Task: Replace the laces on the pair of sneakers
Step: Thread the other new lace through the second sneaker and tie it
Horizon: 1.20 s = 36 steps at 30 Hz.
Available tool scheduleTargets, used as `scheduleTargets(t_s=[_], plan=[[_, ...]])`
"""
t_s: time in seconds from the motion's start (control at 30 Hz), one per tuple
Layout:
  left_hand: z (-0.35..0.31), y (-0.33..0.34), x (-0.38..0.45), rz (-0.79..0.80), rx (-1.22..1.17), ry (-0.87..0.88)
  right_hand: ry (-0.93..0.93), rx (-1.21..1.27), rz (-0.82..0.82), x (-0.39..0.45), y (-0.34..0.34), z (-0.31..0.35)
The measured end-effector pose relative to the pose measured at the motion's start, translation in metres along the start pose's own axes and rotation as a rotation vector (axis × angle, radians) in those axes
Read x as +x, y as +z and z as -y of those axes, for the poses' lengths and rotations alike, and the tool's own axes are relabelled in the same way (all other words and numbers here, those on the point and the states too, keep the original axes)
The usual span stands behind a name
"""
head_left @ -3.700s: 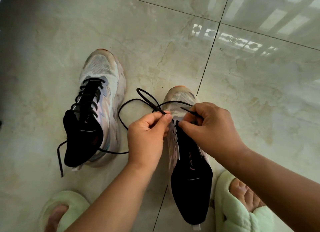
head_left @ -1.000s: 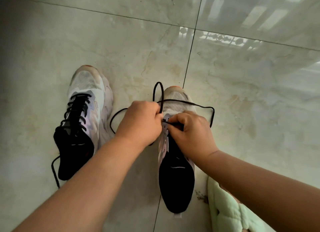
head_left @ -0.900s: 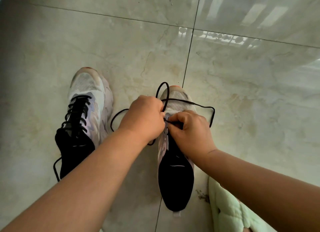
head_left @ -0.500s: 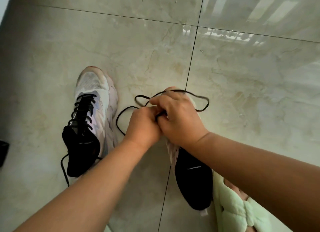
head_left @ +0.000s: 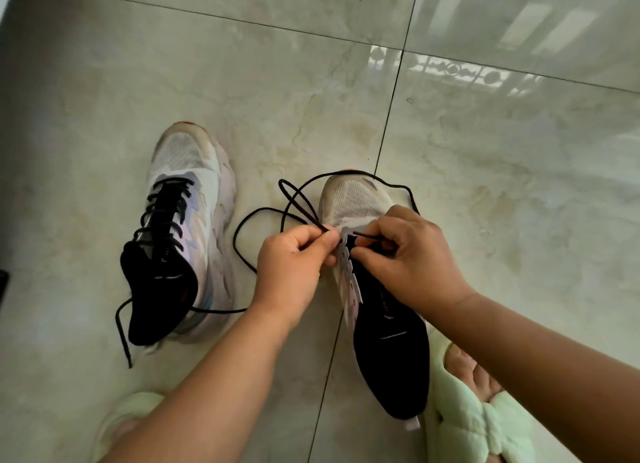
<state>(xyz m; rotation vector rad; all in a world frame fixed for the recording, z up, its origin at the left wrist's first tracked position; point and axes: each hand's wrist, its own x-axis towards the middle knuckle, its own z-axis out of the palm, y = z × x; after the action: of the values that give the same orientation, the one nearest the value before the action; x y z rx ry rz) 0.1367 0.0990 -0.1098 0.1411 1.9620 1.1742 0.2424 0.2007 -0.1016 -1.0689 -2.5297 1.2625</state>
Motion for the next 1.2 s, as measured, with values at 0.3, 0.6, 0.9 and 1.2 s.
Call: scheduleTargets(t_s=[0.3, 0.6, 0.9, 1.2], plan=[[0.0, 0.008, -0.004, -0.065, -0.204, -0.114, 0.037, -0.003, -0.021, 0.002, 0.013, 0.005], [0.001, 0.002, -0.025, 0.089, 0.058, 0.064, 0.029, -0.002, 0.004, 0.003, 0.012, 0.002], [-0.003, 0.015, -0.022, -0.107, 0.184, 0.105, 0.025, -0.056, 0.034, 0.003, 0.013, 0.0], [-0.003, 0.009, -0.021, -0.055, 0.142, 0.078, -0.078, -0.388, 0.044, 0.002, 0.024, 0.007]])
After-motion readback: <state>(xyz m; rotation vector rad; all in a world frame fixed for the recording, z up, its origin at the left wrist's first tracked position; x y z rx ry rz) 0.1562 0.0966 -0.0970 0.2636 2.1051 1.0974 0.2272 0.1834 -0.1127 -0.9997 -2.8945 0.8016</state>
